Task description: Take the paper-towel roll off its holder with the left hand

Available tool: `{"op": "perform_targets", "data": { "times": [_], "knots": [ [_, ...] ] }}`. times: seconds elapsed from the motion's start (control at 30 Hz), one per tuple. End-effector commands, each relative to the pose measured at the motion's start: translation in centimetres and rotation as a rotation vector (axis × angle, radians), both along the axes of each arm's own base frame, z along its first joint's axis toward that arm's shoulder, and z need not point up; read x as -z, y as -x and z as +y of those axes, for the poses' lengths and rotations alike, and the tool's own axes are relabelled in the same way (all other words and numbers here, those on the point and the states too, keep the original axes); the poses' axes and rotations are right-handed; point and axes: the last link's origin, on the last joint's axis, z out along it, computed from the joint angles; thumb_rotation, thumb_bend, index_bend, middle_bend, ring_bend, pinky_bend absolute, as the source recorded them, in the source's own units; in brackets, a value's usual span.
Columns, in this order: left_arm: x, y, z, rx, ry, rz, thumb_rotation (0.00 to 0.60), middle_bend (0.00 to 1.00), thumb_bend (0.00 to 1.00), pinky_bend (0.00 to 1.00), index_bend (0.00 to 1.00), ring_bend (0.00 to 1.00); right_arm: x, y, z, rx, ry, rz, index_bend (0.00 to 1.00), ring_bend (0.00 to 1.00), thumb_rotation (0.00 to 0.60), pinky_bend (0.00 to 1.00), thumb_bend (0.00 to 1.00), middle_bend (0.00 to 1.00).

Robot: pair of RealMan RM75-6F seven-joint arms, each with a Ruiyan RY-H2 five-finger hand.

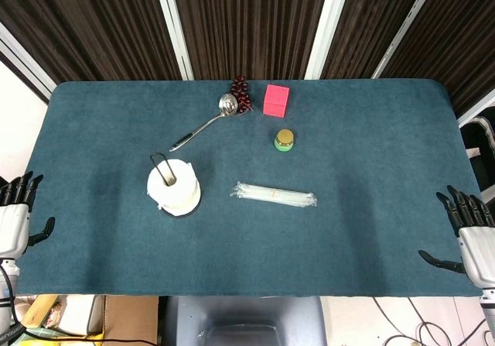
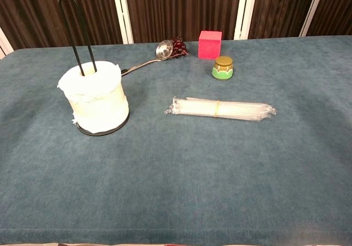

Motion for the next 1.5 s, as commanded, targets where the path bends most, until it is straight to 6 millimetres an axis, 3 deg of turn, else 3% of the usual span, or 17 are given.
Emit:
{"op": "perform_targets", "data": {
  "times": [0.03,0.27,0.47,0.7,0.9,1.17,1.5],
  "knots": [
    [0.0,0.0,0.0,0.002,0.0,-0.002,0.6,0.0,0.37,0.1,0.07,0.0,0.0,0.0,0.0,0.003,0.002,-0.002,0.0,0.0,0.6,0.04,0.1,0.0],
    [1.0,-0.3,0.1,0.008,0.014,-0.141,0.6,0.0,0.36,0.1,0.03,0.0,0.0,-0.1,0.0,-0.003,0.012,-0.014,0.0,0.0,0.6,0.04,0.1,0.0],
    [4.0,-1.6,0.7,0.0,0.179,-0.418,0.6,0.0,0.36,0.1,0.0,0.0,0.3,-0.1,0.1,-0.003,0.013,-0.025,0.0,0.0,0.6,0.04,0.1,0.0],
    [9.3,-3.7,3.8,0.08,0.267,-0.59,0.6,0.0,0.36,0.08,0.0,0.0,0.0,-0.3,0.3,-0.015,0.014,-0.045,0.0,0.0,0.6,0.04,0.1,0.0],
    [12.9,-4.9,6.6,0.115,0.269,-0.666,0.6,0.0,0.36,0.07,0.0,0.0,-0.3,-0.5,0.6,-0.033,0.006,-0.059,0.0,0.0,0.6,0.04,0.1,0.0],
    [15.6,-6.1,9.7,0.124,0.166,-0.711,0.6,0.0,0.36,0.04,0.0,0.0,-0.7,-0.6,0.9,-0.047,0.011,-0.077,0.0,0.0,0.6,0.04,0.1,0.0],
    [17.9,-7.6,9.5,0.099,0.294,-0.772,0.6,0.0,0.36,0.03,0.0,0.0,-1.1,-0.7,1.1,-0.057,0.027,-0.098,0.0,0.0,0.6,0.04,0.1,0.0]
  ]
}}
